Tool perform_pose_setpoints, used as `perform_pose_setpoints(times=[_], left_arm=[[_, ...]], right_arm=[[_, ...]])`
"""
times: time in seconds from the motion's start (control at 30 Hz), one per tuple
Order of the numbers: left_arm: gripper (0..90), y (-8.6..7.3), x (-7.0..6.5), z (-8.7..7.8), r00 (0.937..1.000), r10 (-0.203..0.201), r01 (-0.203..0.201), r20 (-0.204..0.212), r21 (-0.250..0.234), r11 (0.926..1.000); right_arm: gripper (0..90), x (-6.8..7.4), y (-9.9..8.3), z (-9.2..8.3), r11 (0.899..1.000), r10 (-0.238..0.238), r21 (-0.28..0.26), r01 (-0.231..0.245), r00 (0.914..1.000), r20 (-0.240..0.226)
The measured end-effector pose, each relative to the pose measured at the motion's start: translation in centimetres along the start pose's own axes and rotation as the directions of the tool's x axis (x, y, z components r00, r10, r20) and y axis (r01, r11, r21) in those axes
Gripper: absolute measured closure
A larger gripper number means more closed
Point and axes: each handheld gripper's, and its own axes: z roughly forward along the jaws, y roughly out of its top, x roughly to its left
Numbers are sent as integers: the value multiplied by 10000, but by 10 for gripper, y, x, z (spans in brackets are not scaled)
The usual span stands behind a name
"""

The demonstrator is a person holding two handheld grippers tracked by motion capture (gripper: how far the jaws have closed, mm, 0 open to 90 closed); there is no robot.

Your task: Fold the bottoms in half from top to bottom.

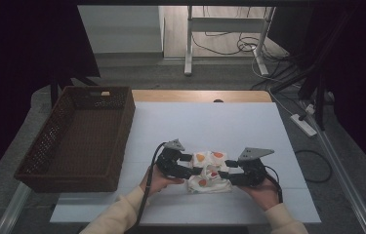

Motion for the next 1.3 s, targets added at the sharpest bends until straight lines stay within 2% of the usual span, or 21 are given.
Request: perform_pose_setpoints(times=[0.07,0.17,0.33,0.5,0.7,0.83,1.07,1.3], left_arm=[[283,1,1,-1,9999,-28,28,-101,-19,10000],[289,2,3,-3,9998,-70,69,-199,-50,10000],[306,2,6,-5,9993,-160,157,-347,-72,9999],[312,1,7,-6,9991,-213,211,-375,-68,9998],[316,1,9,-7,9990,-218,216,-399,-50,9998],[318,0,11,-8,9987,-265,262,-445,-70,9996],[319,0,13,-11,9980,-342,336,-524,-120,9994],[321,0,14,-12,9978,-386,377,-542,-158,9992]], right_arm=[[468,-1,1,0,9999,74,-103,-73,9999,91],[525,-5,6,1,9999,149,-63,-147,9996,259],[709,-10,15,6,9998,183,114,-184,9998,93],[893,-14,27,21,9987,-123,499,122,9999,31],[893,-21,39,50,9935,-236,1109,267,9993,-287],[893,-21,40,59,9904,-264,1343,325,9985,-472],[893,-18,36,61,9853,-239,1671,351,9974,-685],[893,-4,27,53,9799,-296,1935,489,9944,-1016]])
